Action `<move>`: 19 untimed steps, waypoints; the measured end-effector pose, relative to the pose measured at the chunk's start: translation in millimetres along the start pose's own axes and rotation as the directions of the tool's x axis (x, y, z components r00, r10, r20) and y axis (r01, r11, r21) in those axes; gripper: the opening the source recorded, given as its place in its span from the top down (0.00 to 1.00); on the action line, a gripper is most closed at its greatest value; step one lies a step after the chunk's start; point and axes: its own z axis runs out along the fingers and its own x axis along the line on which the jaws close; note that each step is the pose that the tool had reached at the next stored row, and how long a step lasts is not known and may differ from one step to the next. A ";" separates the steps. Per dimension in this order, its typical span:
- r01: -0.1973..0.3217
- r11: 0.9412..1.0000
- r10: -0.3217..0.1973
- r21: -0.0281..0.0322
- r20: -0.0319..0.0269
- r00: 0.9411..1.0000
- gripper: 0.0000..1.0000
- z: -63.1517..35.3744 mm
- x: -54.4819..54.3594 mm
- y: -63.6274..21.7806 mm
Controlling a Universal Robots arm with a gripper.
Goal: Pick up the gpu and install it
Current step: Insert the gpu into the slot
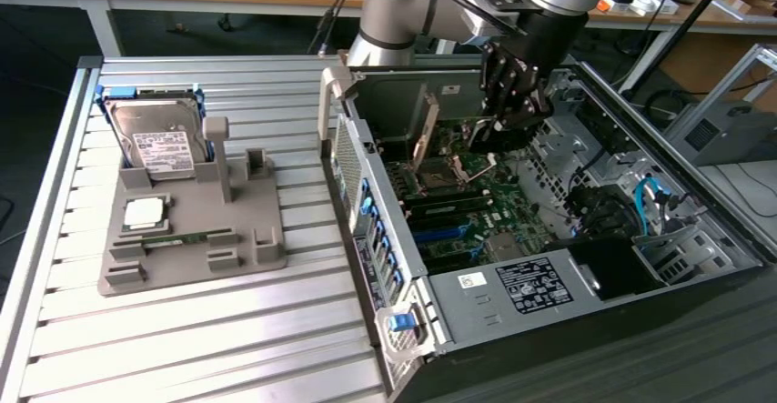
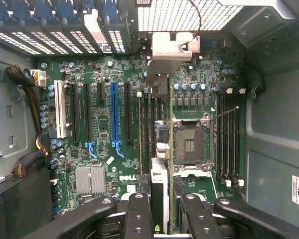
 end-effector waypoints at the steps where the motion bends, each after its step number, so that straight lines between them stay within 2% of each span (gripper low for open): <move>1: 0.000 1.000 0.000 0.000 0.000 1.000 0.73 0.2 0.2 0.0; 10: 0.000 1.000 0.000 0.000 0.000 1.000 0.73 1.9 2.5 -0.1; 19: 0.000 1.000 0.000 0.000 0.000 1.000 0.73 10.5 5.6 0.3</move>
